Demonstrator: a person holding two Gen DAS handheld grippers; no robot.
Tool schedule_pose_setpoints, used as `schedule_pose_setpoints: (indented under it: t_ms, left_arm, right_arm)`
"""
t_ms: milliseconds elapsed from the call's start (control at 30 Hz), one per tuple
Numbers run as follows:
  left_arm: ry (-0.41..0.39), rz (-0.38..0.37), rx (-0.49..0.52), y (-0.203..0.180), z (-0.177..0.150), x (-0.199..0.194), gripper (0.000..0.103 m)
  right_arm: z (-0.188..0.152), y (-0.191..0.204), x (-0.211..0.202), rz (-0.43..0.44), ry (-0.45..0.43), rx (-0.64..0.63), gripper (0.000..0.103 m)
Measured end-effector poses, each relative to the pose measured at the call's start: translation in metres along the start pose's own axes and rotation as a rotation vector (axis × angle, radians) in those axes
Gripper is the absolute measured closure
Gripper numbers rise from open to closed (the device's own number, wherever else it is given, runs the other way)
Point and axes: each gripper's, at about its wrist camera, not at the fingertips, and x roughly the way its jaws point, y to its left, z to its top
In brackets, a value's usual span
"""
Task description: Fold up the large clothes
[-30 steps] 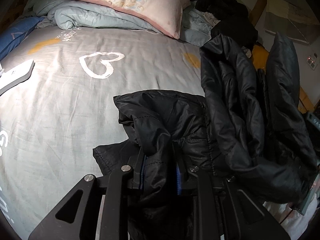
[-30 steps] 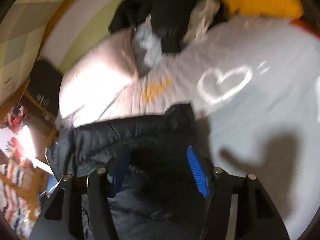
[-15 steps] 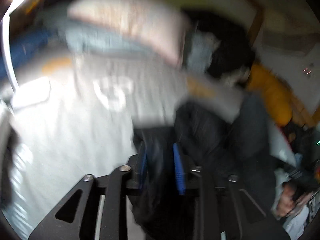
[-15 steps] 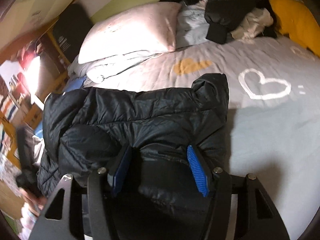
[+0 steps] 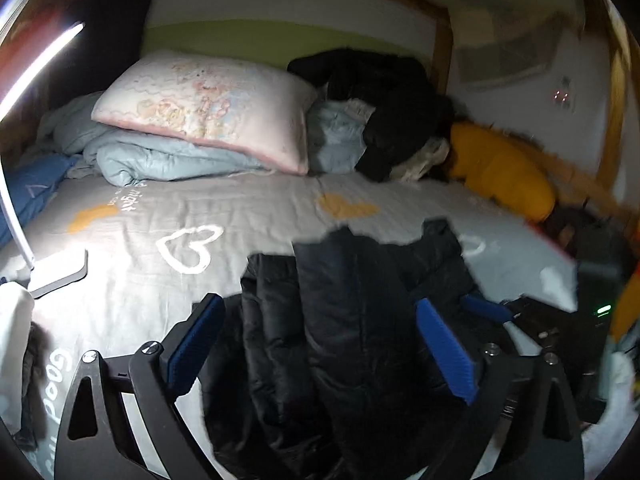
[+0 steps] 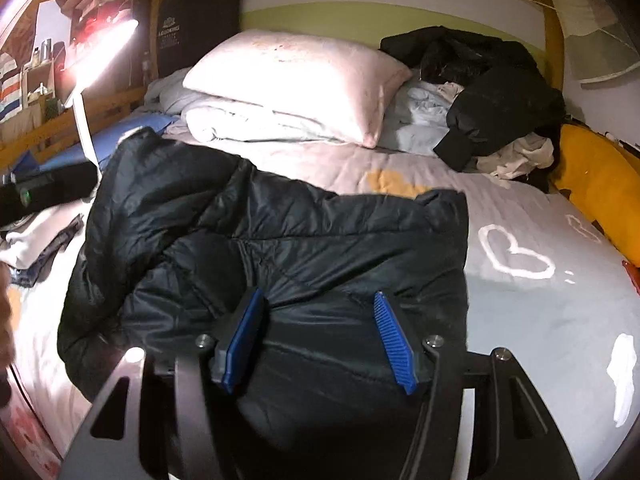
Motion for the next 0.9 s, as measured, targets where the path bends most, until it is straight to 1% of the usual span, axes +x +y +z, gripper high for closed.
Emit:
schedule_pose_setpoints:
  t_ms: [67, 133, 167, 200, 233, 300, 367, 433, 467, 567, 600, 667, 767, 833, 900]
  left_arm:
    - [0.042, 0.047, -0.015, -0.006, -0.009, 0.013, 0.007]
    - [0.059, 0.110, -0.037, -0.006, -0.017, 0.020, 0.007]
    - [0.062, 0.151, -0.055, -0.004, -0.020, 0.023, 0.006]
    - [0.071, 0.174, -0.072, 0.000, -0.023, 0.025, 0.003]
    - [0.083, 0.194, -0.095, 0.006, -0.025, 0.027, 0.002]
    - [0.099, 0.216, -0.144, 0.016, -0.028, 0.029, 0.001]
    - [0.118, 0.250, -0.171, 0.025, -0.031, 0.031, 0.001]
    - [0.138, 0.281, -0.195, 0.032, -0.038, 0.028, 0.000]
    - [0.157, 0.294, -0.210, 0.036, -0.040, 0.028, 0.000]
    - [0.205, 0.292, -0.277, 0.045, -0.050, 0.028, 0.000]
    - [0.224, 0.293, -0.297, 0.047, -0.052, 0.028, 0.000]
    - [0.247, 0.306, -0.315, 0.051, -0.057, 0.030, 0.000]
    - [0.255, 0.315, -0.343, 0.053, -0.062, 0.032, 0.000]
    - [0.274, 0.275, -0.385, 0.057, -0.066, 0.037, 0.000]
    - [0.310, 0.198, -0.468, 0.067, -0.071, 0.046, 0.000]
  right_arm:
    - [-0.001, -0.001, -0.001, 0.019, 0.011, 0.003, 0.046]
    - [0.000, 0.001, -0.004, 0.033, 0.016, -0.008, 0.046]
    - [0.000, 0.001, -0.006, 0.033, 0.021, -0.022, 0.046]
    - [0.002, 0.002, -0.009, 0.025, 0.025, -0.034, 0.045]
    - [0.004, 0.002, -0.012, 0.014, 0.024, -0.041, 0.044]
    - [0.010, -0.005, -0.021, -0.009, 0.009, -0.028, 0.033]
    - [0.014, -0.018, -0.030, -0.028, 0.001, 0.023, 0.029]
    - [0.015, -0.037, -0.035, -0.009, 0.001, 0.093, 0.025]
    - [0.013, -0.050, -0.035, -0.002, 0.010, 0.137, 0.022]
    - [0.007, -0.075, -0.028, -0.027, 0.043, 0.209, 0.021]
    - [0.004, -0.083, -0.024, -0.022, 0.056, 0.235, 0.021]
    - [-0.001, -0.095, -0.020, 0.037, 0.078, 0.293, 0.021]
    - [-0.004, -0.102, -0.015, 0.143, 0.103, 0.343, 0.021]
    - [-0.007, -0.101, -0.011, 0.207, 0.127, 0.340, 0.020]
    - [-0.009, -0.096, -0.004, 0.239, 0.155, 0.344, 0.020]
